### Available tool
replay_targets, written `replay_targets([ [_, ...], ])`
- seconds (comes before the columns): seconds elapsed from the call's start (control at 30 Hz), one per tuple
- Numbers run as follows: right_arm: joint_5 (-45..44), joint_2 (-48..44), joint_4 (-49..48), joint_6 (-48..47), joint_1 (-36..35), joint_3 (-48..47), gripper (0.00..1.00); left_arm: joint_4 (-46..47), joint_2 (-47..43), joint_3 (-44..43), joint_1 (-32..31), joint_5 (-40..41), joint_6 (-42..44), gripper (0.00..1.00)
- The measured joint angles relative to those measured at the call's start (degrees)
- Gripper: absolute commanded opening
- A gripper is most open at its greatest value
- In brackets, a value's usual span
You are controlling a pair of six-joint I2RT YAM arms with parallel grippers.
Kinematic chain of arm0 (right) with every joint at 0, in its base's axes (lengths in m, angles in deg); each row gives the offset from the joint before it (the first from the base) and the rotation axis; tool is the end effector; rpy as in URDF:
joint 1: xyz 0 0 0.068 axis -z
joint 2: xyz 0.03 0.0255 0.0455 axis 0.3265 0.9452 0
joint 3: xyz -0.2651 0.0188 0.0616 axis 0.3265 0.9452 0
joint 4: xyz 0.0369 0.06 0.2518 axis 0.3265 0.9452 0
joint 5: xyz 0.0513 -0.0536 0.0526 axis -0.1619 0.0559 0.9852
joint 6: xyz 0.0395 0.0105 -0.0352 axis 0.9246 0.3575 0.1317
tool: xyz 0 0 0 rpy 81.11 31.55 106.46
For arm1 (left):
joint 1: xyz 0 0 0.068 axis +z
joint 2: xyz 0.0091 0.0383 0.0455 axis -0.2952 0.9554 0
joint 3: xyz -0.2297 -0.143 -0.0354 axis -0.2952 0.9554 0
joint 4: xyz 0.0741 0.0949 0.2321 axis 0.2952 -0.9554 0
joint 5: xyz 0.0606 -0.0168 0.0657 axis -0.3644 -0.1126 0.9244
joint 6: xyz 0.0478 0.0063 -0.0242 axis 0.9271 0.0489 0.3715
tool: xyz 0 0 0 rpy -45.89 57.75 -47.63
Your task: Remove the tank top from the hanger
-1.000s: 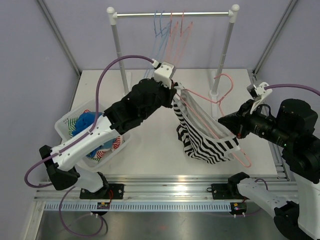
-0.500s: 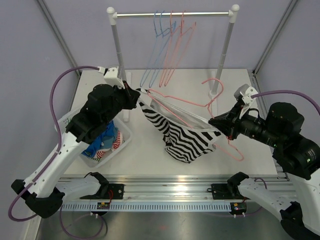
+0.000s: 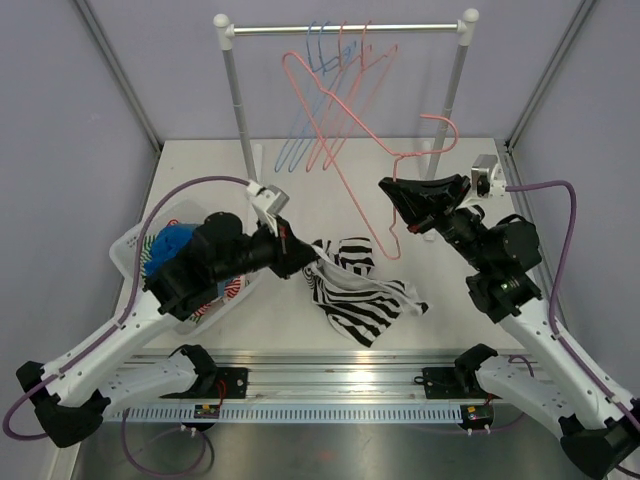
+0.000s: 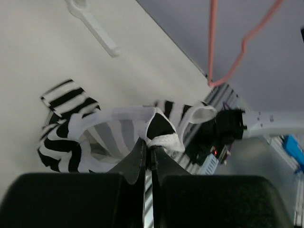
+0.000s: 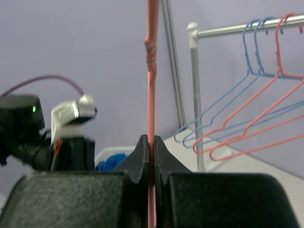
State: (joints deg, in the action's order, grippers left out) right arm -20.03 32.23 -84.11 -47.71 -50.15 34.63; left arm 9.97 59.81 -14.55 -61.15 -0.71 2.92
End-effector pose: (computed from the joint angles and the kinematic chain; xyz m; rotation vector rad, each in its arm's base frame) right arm 0.1385 0.0976 0.4365 -0.4603 1.0819 0.9302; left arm 0.1366 -0.1437 0.3909 0.4701 1.8700 -1.0759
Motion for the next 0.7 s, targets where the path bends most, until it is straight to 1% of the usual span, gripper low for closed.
replay_targets([
  [0.03, -1.0, 1.3, -4.0, 0.5, 0.0, 0.7, 0.0, -0.1, 0.0, 1.0, -1.6, 0.0, 0.3, 0.0],
  [0.1, -3.5, 2.6, -7.3, 0.5, 0.0, 0.9, 0.0, -1.0, 0.2, 3.1, -4.8, 0.8, 0.7, 0.0],
  [0.17, -8.2, 1.9, -6.2, -1.0, 0.0, 0.2, 0.0, -3.0, 0.5, 4.3, -6.1, 3.1, 0.9, 0.12],
  [0.2, -11.5, 1.3, -2.6, -1.9, 0.0, -1.7, 0.0, -4.3, 0.5, 4.7, -6.3, 4.8, 1.0, 0.16],
  [0.27, -19.6, 1.0, 7.1, -4.2, 0.0, -8.5, 0.0, -6.8, 0.6, 5.0, -6.3, 7.6, 1.3, 0.37],
  [0.3, -22.6, 1.2, 10.8, -5.1, 0.0, -11.7, 0.0, -7.8, 0.5, 5.0, -6.3, 9.0, 1.5, 0.51],
  [0.33, -26.4, 1.4, 14.8, -6.3, 0.0, -15.5, 0.0, -8.5, 0.4, 4.9, -6.3, 10.3, 2.1, 0.57],
  [0.37, -29.8, 1.7, 18.3, -7.4, 0.0, -18.8, 0.0, -9.8, 0.3, 4.8, -6.3, 11.6, 2.1, 0.66],
  [0.4, -32.6, 1.9, 21.5, -8.4, 0.0, -21.2, 0.0, -11.1, 0.3, 4.4, -6.3, 13.1, 2.3, 0.71],
  [0.43, -35.1, 1.8, 24.3, -9.2, 0.0, -23.1, 0.0, -12.8, 0.3, 3.8, -6.3, 14.7, 2.6, 0.8],
  [0.47, -37.3, 1.8, 27.0, -9.9, 0.0, -24.5, 0.0, -14.9, 0.3, 2.8, -6.3, 16.3, 3.0, 0.94],
  [0.5, -39.2, 2.0, 29.6, -10.4, 0.0, -25.4, 0.0, -17.2, 0.3, 1.4, -6.3, 18.0, 3.5, 0.99],
  [0.6, -44.3, 4.3, 38.0, -11.2, 0.0, -28.2, 0.0, -24.4, 0.2, -3.7, -6.3, 24.1, 4.1, 0.99],
  [0.67, -46.2, 7.9, 43.8, -11.4, 0.0, -30.8, 0.0, -27.8, -0.9, -5.9, -6.3, 29.0, 4.9, 0.99],
  [0.7, -46.9, 10.2, 46.5, -11.4, 0.0, -32.3, 0.0, -28.4, -1.6, -6.0, -6.3, 30.2, 5.2, 0.99],
])
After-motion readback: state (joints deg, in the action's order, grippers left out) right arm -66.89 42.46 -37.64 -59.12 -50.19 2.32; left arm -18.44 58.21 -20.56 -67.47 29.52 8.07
